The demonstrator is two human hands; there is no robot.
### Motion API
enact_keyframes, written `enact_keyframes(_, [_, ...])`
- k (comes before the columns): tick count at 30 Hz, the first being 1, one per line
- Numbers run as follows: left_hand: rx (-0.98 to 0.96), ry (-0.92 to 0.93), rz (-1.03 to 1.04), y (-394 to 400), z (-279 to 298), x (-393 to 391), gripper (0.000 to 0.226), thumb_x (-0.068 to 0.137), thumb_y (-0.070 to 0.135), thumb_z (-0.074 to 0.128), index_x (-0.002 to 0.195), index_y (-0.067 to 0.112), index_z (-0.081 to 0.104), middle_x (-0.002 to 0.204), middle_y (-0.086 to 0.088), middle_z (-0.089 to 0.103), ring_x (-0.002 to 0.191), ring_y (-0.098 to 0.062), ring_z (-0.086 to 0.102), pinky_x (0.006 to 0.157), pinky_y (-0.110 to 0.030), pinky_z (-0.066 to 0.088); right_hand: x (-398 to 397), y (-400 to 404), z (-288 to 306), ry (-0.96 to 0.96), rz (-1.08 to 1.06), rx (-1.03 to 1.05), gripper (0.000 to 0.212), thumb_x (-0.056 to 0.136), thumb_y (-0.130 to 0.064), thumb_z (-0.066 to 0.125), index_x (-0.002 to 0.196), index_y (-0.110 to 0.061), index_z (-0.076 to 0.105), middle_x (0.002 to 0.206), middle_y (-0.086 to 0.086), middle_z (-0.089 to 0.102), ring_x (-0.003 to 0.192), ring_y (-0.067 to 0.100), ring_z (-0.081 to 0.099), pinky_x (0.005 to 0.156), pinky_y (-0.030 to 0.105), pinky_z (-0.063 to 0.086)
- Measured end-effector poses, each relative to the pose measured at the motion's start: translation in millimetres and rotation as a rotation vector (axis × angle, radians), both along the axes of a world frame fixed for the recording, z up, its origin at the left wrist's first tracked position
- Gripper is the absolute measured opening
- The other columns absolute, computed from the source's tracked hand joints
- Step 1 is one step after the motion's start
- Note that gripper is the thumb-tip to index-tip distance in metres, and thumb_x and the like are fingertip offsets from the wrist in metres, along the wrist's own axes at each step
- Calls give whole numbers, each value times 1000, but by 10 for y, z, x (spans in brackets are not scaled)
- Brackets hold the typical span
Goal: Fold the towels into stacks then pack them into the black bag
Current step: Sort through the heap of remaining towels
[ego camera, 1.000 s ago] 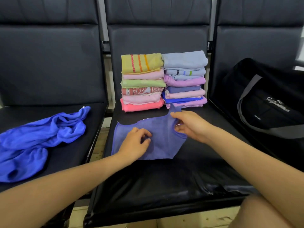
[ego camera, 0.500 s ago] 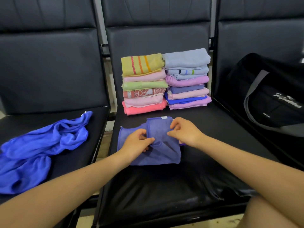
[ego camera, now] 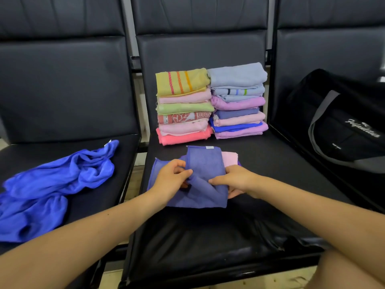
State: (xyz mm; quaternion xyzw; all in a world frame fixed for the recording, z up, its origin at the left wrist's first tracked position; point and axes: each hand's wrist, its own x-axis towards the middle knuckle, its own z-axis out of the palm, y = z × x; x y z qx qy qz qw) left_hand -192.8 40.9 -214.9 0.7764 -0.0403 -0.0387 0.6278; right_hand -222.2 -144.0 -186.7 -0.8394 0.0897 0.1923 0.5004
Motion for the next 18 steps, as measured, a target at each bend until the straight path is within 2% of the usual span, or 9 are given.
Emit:
enact_keyframes(2, [31, -46, 10, 35, 29, -20, 16, 89, 8, 64, 101, 12, 54, 75, -5, 57, 68, -16, 56, 60, -24, 51, -39, 18, 65, -92, -6, 138, 16, 88, -16, 65, 103, -11, 63, 99, 9, 69, 81, 16, 65, 68, 27, 56])
enact_keyframes(4, [84, -133, 41, 68, 70, -66, 21, 87, 12, 67, 103, 15, 53, 79, -3, 57, 69, -15, 55, 60, -22, 49, -64, 45, 146, -212, -45, 169, 19, 85, -8, 61, 104, -6, 61, 93, 6, 66, 82, 16, 62, 69, 29, 52])
enact_keyframes(8, [146, -353, 71, 107, 181, -252, 22, 82, 18, 72, 90, 26, 53, 80, 2, 56, 67, -8, 51, 62, -13, 42, -152, 34, 297, -292, -43, -74, 21, 82, -9, 58, 102, -7, 58, 87, 4, 62, 78, 17, 56, 65, 28, 46])
enact_keyframes(11, [277, -458, -170, 61, 204, -401, 7, 81, 29, 65, 82, 23, 63, 77, 5, 60, 71, -8, 55, 67, -18, 43, -213, -17, 327, -277, -44, -122, 17, 83, -10, 56, 99, -11, 61, 91, 8, 65, 79, 18, 59, 65, 28, 47])
enact_keyframes(14, [472, -339, -394, 38, 80, -488, 26, 87, 31, 56, 81, 8, 69, 76, -1, 65, 71, -11, 56, 71, -25, 46, -264, -43, 290, -174, -85, 138, 7, 91, -15, 55, 93, -15, 62, 89, 5, 66, 78, 16, 61, 61, 24, 50])
enact_keyframes(16, [551, -240, -430, 63, -17, -451, 25, 93, 16, 52, 80, 3, 70, 80, -7, 68, 71, -8, 55, 74, -28, 47, -259, -33, 224, -81, -121, 318, 15, 96, -24, 52, 99, -14, 62, 98, 10, 66, 86, 21, 62, 71, 31, 52])
enact_keyframes(18, [463, -48, -385, 65, -30, -399, 32, 94, 9, 49, 71, 6, 72, 75, -4, 67, 63, -1, 57, 64, -19, 49, -243, -4, 169, -23, -147, 405, 22, 98, -26, 46, 102, -10, 61, 98, 15, 63, 86, 25, 61, 72, 33, 52])
